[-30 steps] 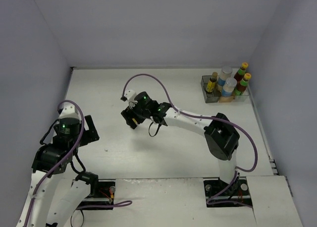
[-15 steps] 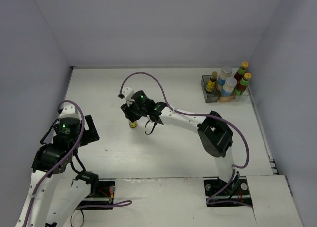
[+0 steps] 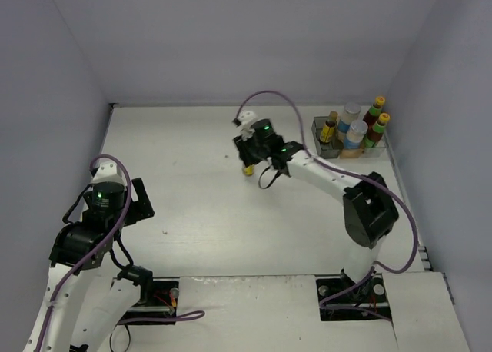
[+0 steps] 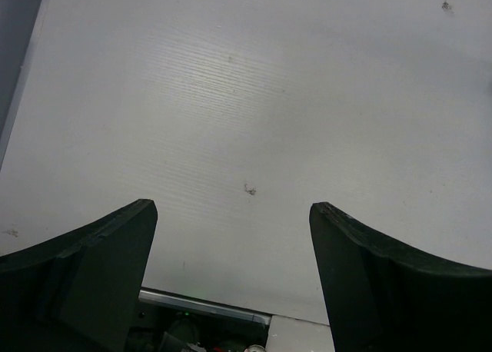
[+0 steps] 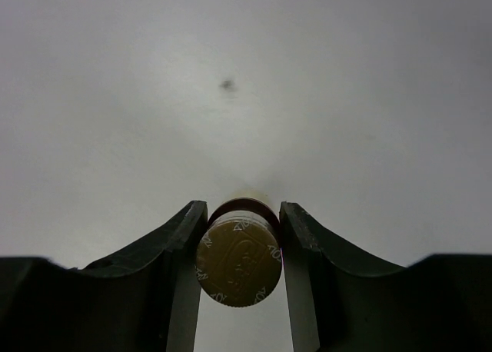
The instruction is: Organize the condiment bottles
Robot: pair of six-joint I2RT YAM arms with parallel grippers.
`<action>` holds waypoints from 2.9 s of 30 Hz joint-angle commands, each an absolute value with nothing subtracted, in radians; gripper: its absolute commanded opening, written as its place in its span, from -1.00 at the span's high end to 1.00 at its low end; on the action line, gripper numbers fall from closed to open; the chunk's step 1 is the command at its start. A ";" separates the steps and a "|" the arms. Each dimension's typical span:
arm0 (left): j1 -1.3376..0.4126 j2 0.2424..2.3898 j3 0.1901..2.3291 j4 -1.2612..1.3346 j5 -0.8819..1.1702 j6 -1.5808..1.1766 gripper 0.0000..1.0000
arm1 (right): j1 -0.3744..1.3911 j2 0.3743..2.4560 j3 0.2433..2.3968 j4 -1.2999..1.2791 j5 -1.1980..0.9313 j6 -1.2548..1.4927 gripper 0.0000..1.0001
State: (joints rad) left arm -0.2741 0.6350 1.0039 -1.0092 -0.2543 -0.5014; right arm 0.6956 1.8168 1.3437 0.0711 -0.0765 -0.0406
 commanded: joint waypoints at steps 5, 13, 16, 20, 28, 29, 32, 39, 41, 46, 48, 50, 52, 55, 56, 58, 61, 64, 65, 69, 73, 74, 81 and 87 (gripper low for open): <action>-0.279 0.667 1.011 -0.928 -0.242 -0.500 -0.63 | 0.323 1.585 1.339 0.126 -0.011 -0.097 1.00; -0.279 0.692 1.015 -0.902 -0.235 -0.499 -0.63 | 0.081 1.638 1.377 0.156 -0.031 -0.084 1.00; -0.278 0.701 1.014 -0.893 -0.235 -0.499 -0.63 | 0.049 1.672 1.387 0.189 -0.026 -0.078 1.00; -0.278 0.710 1.017 -0.885 -0.230 -0.499 -0.63 | 0.022 1.721 1.404 0.215 -0.023 -0.072 1.00; -0.278 0.724 1.012 -0.874 -0.233 -0.491 -0.63 | 0.005 1.795 1.385 0.232 -0.064 -0.043 1.00; -0.279 0.724 1.012 -0.873 -0.235 -0.491 -0.63 | 0.005 1.799 1.378 0.235 -0.074 -0.035 1.00; -0.278 0.729 1.012 -0.868 -0.235 -0.488 -0.63 | 0.005 1.798 1.347 0.245 -0.087 -0.022 1.00; -0.278 0.729 1.006 -0.867 -0.230 -0.488 -0.63 | 0.005 1.810 1.301 0.265 -0.064 -0.005 0.79; -0.278 0.726 1.003 -0.868 -0.230 -0.488 -0.63 | -0.028 1.810 1.293 0.265 -0.077 0.000 0.77; -0.278 0.713 0.999 -0.876 -0.230 -0.492 -0.63 | -0.029 1.809 1.290 0.258 -0.072 0.000 0.43; -0.278 0.709 1.000 -0.882 -0.230 -0.492 -0.63 | -0.029 1.802 1.292 0.252 -0.074 0.000 0.27; -0.278 0.707 1.003 -0.888 -0.230 -0.492 -0.63 | -0.029 1.786 1.295 0.247 -0.089 0.000 0.07; -0.278 0.703 1.011 -0.890 -0.229 -0.492 -0.63 | -0.028 1.761 1.301 0.236 -0.095 0.000 -0.04; -0.278 0.698 1.020 -0.899 -0.230 -0.491 -0.63 | -0.028 1.720 1.316 0.215 -0.113 -0.005 -0.25; -0.278 0.696 1.022 -0.900 -0.229 -0.489 -0.63 | -0.028 1.707 1.322 0.207 -0.118 -0.005 -0.30; -0.278 0.690 1.026 -0.907 -0.227 -0.492 -0.63 | -0.028 1.669 1.338 0.180 -0.130 -0.006 -0.42; -0.279 0.681 1.035 -0.914 -0.216 -0.495 -0.63 | -0.028 1.597 1.342 0.147 -0.135 -0.002 -0.44; -0.279 0.672 1.046 -0.922 -0.213 -0.497 -0.63 | -0.028 1.507 1.339 0.103 -0.143 0.000 -0.46; -0.281 0.670 1.055 -0.926 -0.216 -0.494 -0.63 | -0.028 1.484 1.338 0.075 -0.147 0.000 -0.47; -0.296 0.664 1.078 -0.937 -0.244 -0.488 -0.63 | -0.028 1.306 1.304 0.003 -0.176 0.035 -0.53; -0.314 0.658 1.106 -0.945 -0.256 -0.489 -0.63 | -0.026 1.134 1.261 -0.116 -0.187 0.063 -0.65; -0.321 0.657 1.111 -0.948 -0.258 -0.489 -0.63 | -0.028 1.103 1.255 -0.165 -0.181 0.075 -0.69; -0.342 0.660 1.132 -0.971 -0.284 -0.479 -0.63 | -0.012 0.830 1.238 -0.371 -0.129 0.149 -0.97; -0.342 0.646 1.146 -0.986 -0.294 -0.477 -0.63 | 0.063 0.697 1.235 -0.505 -0.068 0.182 -1.00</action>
